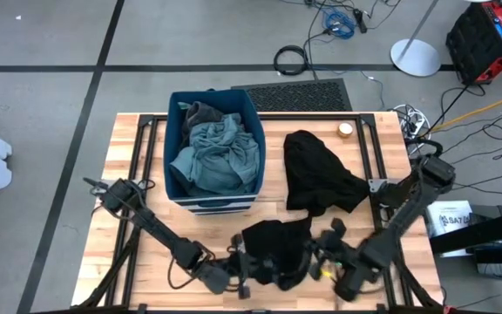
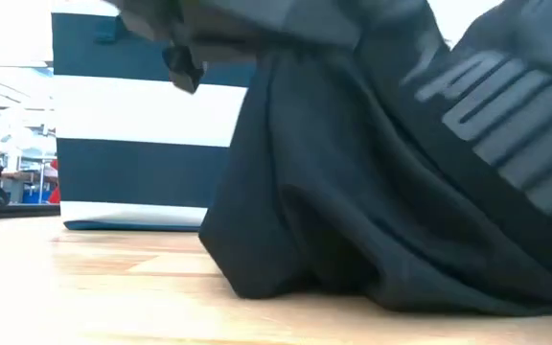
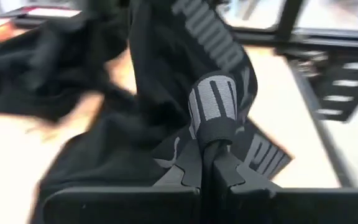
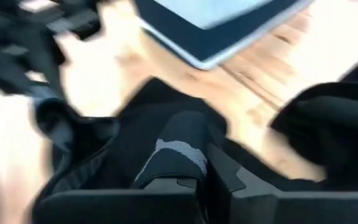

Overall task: Sort clothes
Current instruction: Put the black boxer into the blue laundry organizer

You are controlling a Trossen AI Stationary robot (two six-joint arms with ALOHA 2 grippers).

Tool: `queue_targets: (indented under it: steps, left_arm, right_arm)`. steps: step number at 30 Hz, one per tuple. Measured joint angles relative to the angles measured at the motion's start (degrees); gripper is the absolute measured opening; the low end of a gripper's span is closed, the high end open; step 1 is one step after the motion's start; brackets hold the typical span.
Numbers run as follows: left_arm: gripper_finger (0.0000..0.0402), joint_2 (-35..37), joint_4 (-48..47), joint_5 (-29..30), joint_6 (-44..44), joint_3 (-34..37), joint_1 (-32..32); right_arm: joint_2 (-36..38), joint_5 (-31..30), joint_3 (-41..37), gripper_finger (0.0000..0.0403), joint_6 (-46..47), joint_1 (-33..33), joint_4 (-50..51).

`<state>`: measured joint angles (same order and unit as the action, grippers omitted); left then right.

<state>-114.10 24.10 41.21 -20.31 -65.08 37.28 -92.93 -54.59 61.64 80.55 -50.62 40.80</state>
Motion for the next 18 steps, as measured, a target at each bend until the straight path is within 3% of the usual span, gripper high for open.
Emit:
queue_targets:
  steps: [7,12,18]
  left_arm:
    - [0.0003,0.7,-11.9,2.7,-8.5,0.0,-3.4]
    - [0.0004,0.6,-19.6,-1.4,-16.1,0.0,-6.8]
    - [0.0023,0.6,-18.7,-10.2,-16.6,0.0,-9.8]
  right_arm:
    - [-5.2,9.1,-0.3,0.0,-1.1,10.4,1.5]
    - [-7.5,15.2,-0.3,0.0,-4.2,14.2,1.4]
    - [-7.5,16.1,-0.3,0.0,-6.8,15.4,1.3]
